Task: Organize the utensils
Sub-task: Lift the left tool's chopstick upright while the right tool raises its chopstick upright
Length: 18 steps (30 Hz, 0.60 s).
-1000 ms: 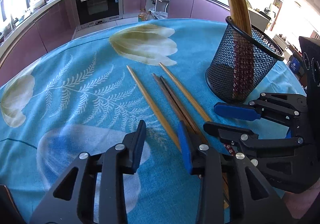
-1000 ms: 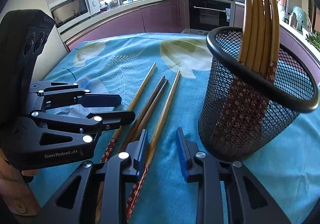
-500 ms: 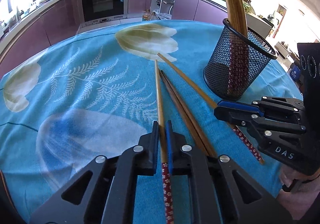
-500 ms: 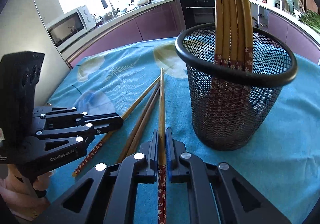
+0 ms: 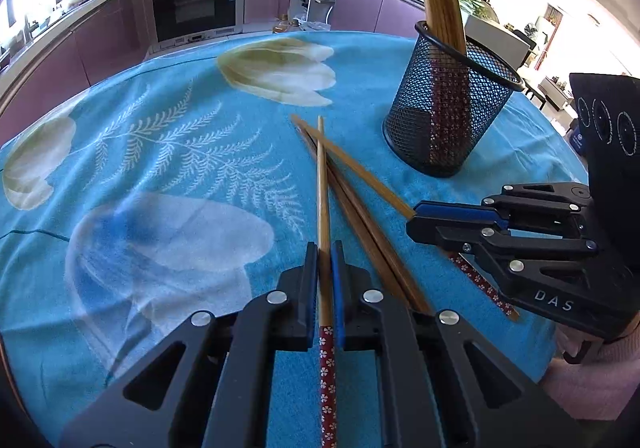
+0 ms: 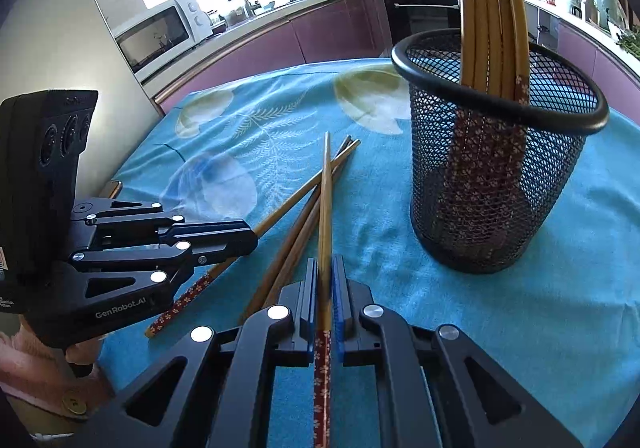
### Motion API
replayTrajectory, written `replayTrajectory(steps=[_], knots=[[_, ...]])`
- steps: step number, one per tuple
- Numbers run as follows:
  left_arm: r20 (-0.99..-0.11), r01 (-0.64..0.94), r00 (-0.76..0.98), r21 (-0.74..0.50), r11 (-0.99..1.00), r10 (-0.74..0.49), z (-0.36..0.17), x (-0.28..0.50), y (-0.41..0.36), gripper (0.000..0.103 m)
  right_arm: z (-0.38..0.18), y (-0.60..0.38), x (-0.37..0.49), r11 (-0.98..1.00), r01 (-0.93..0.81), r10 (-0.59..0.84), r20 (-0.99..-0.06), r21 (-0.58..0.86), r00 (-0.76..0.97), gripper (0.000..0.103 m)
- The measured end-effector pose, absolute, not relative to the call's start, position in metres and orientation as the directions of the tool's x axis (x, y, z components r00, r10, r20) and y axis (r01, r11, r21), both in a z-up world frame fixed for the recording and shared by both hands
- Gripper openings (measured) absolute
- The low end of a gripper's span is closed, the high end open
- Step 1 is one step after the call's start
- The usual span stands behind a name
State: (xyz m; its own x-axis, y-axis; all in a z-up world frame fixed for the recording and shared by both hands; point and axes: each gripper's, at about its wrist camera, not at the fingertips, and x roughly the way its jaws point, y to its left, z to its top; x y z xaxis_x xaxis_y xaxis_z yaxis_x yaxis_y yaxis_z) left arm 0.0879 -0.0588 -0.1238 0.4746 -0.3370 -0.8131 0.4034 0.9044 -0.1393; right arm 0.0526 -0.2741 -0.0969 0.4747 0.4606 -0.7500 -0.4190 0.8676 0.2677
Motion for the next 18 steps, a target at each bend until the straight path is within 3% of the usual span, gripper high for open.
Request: replayTrajectory(steps=[14,18], knots=[[-0.817,0.409,0.481,-0.113,0.906,-0.319,-0.127,0.101,-0.064,0.014,-0.1,-0.267,0.07,0.875,-0.419,0.44,-0.758,0.242,0.482,0.013],[-0.817,0.405,0.484,-0.109,0.908,-0.314,-0.126,0.103,-0.066,0.012,-0.1,-0.266,0.072,0.875,-0.42,0.439,-0.758,0.239,0.483,0.008]])
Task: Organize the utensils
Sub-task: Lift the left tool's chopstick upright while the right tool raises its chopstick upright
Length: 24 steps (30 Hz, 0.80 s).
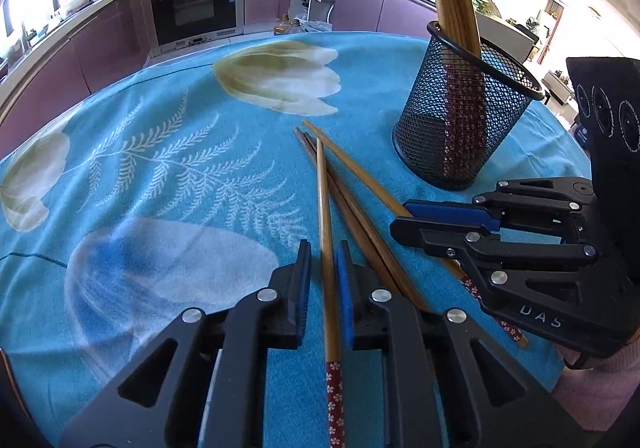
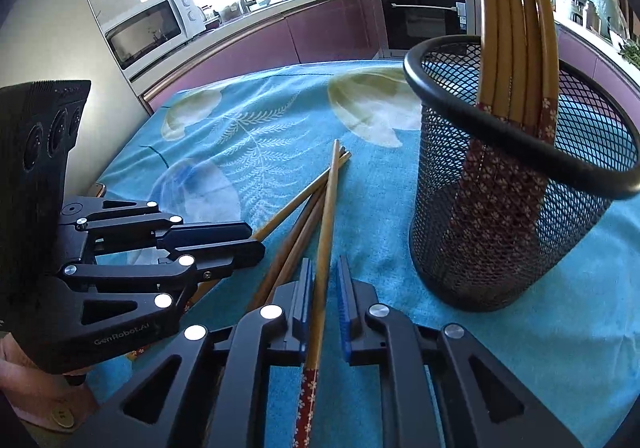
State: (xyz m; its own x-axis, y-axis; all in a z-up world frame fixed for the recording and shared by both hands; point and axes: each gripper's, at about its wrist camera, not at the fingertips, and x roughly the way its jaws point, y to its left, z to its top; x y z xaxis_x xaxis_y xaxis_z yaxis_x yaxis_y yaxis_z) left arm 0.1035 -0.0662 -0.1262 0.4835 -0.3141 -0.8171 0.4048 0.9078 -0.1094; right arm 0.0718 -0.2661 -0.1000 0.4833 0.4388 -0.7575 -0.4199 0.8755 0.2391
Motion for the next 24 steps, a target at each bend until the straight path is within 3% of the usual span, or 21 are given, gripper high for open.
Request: replayTrajectory(steps=[5,24], knots=[[-0.815,0.387,0.482,-0.131,0.913,-0.322,-0.126,0.105,-0.063,0.008,-0.098,-0.269,0.07,0.877,-0.415,0.44,-0.75,0.241,0.494,0.006],[-0.756,0.409,0.527,-0.175,0.896,-0.388,-0.092,0.089,-0.056,0.008,-0.053,-0.283,0.047,0.86,-0.448,0.488,-0.654,0.245,0.578,0.006]])
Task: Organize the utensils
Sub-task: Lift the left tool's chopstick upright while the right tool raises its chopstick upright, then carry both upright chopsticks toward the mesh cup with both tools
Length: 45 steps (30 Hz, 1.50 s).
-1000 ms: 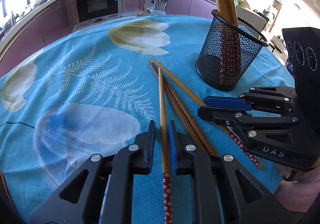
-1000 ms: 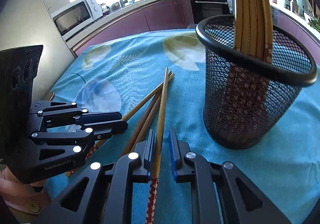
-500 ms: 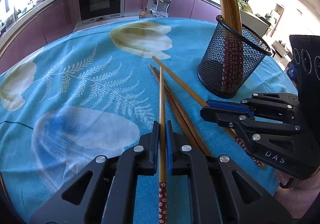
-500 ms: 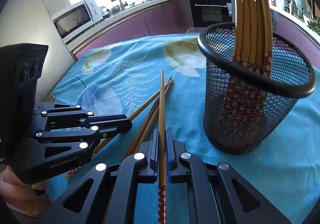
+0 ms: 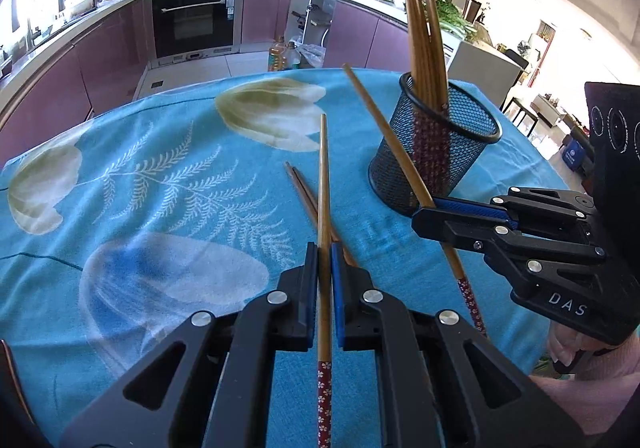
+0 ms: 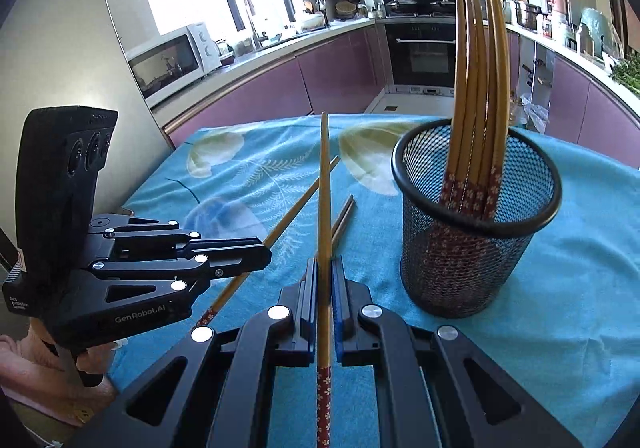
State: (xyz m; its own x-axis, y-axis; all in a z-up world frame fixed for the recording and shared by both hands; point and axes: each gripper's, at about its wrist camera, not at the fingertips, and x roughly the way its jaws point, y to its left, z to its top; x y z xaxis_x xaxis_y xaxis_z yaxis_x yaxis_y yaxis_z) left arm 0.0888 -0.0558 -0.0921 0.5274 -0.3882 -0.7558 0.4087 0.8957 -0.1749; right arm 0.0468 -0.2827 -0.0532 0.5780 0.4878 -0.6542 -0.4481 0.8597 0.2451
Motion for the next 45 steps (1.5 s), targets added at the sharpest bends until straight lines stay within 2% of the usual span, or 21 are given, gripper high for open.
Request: replayTrajectory(steps=[45], knots=[[-0.635,0.5,0.559,-0.256,0.828,-0.534,-0.026,0.067,-0.046,0.007,-0.013,-0.327,0.03,0.866,-0.422,0.498,-0.525,0.268,0.69,0.006]])
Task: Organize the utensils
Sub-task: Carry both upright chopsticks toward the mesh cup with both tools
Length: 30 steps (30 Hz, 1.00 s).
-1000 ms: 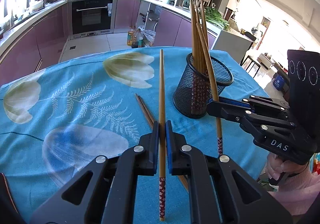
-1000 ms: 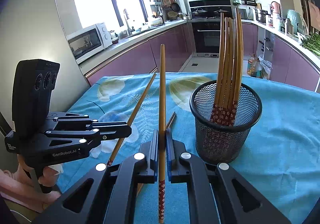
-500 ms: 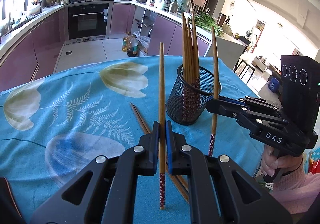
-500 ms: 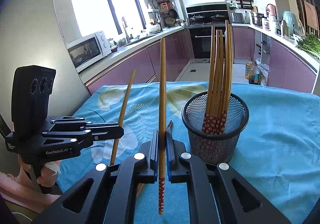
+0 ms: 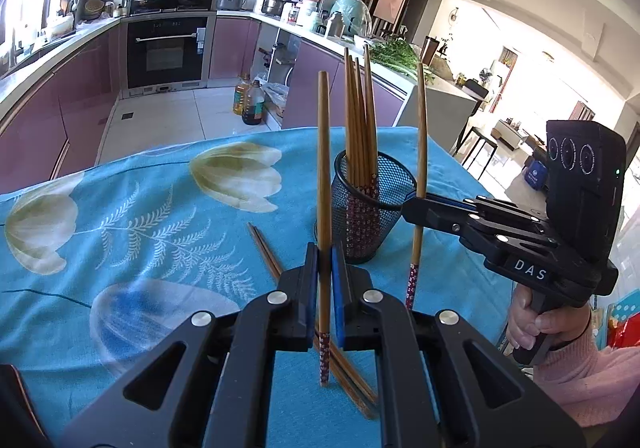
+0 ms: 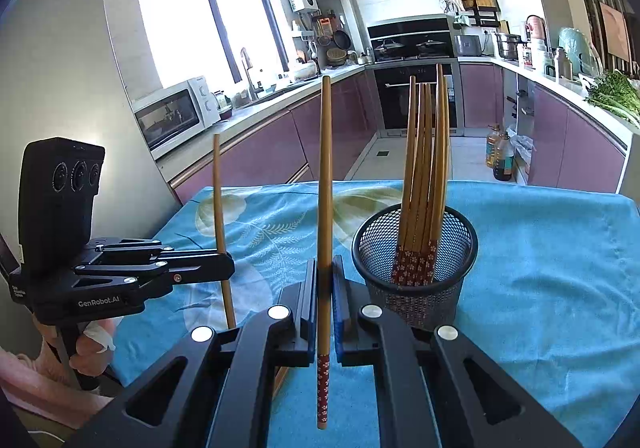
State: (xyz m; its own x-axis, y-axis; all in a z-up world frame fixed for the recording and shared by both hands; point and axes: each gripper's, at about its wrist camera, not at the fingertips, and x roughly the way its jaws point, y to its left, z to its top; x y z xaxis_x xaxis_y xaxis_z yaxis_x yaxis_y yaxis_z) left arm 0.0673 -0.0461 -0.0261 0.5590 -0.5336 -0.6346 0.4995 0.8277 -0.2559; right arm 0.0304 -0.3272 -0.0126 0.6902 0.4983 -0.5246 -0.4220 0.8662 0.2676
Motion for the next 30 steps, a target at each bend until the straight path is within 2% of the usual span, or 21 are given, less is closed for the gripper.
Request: replayTrajectory(steps=[30], knots=[[-0.591,0.537,0.577,-0.246,0.807,-0.564,-0.005,0.07,-0.059,0.007,0.007,-0.331,0.037,0.87,-0.417,0.492,-0.486,0.262,0.722,0.006]])
